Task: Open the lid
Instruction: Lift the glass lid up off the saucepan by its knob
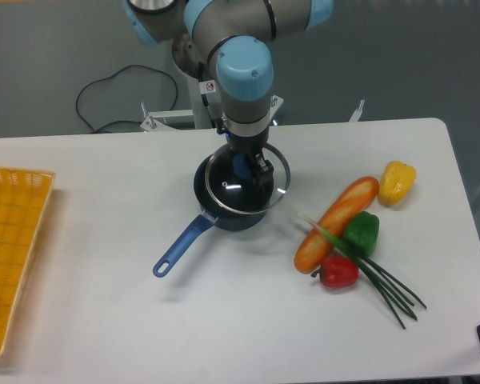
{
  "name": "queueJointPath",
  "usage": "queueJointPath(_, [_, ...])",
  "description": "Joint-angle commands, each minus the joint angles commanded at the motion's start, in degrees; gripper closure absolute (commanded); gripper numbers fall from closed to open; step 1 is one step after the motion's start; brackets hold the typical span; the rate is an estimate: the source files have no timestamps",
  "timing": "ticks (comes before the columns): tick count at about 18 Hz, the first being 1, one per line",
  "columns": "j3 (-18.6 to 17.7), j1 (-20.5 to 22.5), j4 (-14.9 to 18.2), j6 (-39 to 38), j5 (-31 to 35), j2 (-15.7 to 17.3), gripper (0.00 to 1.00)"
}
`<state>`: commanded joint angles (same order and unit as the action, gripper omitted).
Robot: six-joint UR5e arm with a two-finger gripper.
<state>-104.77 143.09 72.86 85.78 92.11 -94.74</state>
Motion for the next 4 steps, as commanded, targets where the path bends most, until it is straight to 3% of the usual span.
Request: queueJointPath(4, [1.06,0.35,1.14,0.00,-0.09,-0.62,0.41])
